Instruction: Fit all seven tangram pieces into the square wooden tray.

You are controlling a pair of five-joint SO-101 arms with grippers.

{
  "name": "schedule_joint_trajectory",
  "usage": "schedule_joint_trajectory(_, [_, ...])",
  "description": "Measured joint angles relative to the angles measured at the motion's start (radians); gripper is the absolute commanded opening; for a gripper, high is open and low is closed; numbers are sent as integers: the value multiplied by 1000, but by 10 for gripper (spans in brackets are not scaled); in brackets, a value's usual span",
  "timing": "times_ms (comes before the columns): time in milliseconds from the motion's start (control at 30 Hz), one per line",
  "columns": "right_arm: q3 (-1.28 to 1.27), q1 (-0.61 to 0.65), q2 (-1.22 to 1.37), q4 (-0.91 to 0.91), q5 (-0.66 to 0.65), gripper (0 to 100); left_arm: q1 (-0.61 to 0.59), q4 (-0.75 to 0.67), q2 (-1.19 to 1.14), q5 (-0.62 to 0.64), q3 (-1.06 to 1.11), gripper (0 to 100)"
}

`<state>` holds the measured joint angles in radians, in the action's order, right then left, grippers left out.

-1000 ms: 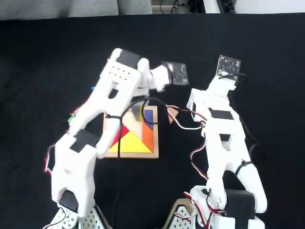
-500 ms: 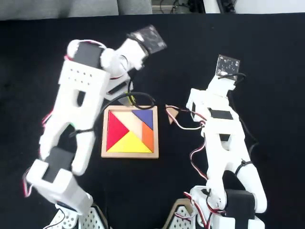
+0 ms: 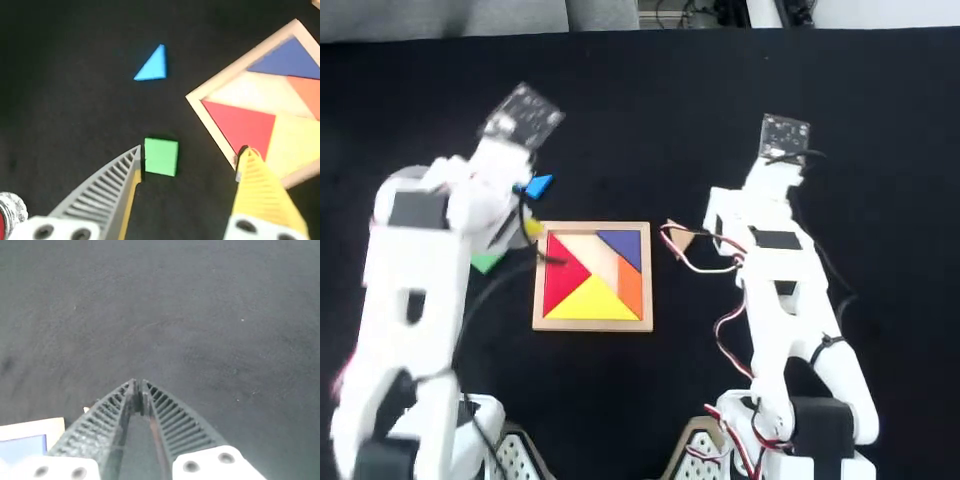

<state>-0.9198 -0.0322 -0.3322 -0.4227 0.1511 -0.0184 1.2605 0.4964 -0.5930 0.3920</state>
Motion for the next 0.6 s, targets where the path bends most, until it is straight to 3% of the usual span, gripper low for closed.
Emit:
schedule_joint_trajectory(200, [48, 8, 100, 0, -11, 11, -81, -275, 270, 190, 419, 300])
schedule_joint_trajectory(400, [180, 77, 232, -81, -114, 11, -175, -443, 265, 396, 585, 300])
schedule_joint_trajectory(600, [390, 101, 410, -252, -126, 11, -249, -733, 221, 526, 747, 300])
